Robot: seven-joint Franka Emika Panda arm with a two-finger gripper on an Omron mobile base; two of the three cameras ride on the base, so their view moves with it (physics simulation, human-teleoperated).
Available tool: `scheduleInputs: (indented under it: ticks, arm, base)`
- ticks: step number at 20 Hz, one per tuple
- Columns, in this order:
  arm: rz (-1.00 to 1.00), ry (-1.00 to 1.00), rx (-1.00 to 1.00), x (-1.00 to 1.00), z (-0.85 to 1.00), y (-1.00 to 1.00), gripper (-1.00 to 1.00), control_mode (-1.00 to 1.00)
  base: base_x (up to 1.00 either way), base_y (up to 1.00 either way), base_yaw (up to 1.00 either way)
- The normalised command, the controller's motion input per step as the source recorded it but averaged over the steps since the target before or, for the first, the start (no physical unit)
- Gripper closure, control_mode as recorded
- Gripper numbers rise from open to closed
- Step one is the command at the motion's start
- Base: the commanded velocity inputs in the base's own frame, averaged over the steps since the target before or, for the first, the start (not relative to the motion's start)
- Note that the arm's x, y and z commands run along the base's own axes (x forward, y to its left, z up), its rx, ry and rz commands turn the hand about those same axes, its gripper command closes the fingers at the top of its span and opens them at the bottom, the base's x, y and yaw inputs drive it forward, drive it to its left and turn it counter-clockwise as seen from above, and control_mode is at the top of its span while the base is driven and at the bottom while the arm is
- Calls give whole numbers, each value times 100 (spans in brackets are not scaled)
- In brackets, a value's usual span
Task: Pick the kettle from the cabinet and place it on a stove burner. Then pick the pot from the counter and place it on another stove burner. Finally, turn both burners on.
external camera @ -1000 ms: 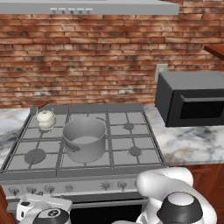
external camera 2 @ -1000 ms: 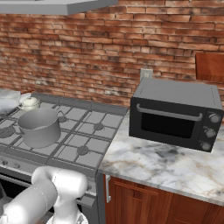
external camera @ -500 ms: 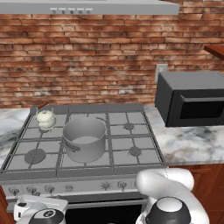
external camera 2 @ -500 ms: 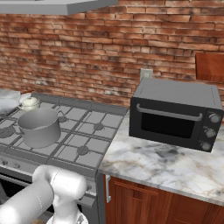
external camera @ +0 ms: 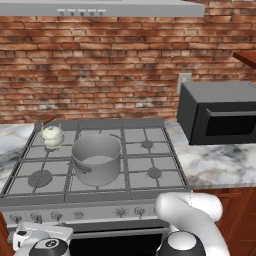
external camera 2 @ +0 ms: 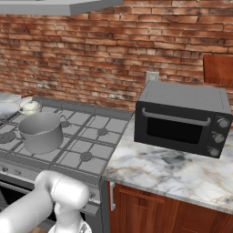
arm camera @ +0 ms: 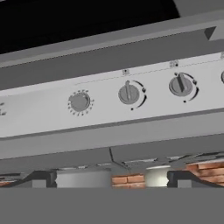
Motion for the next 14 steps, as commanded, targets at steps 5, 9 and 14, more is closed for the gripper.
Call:
scheduleInputs:
  ticks: [5, 9, 14]
  arm:
    - [0, 0, -1, 11, -16, 17, -100, -100]
    - [0, 0, -3, 12, -23, 13, -100, -100]
    - [0, -1, -3, 19, -23, 14, -100, -100]
  base:
    - [0, 0, 0]
    - [0, 0, 0]
    - [0, 0, 0]
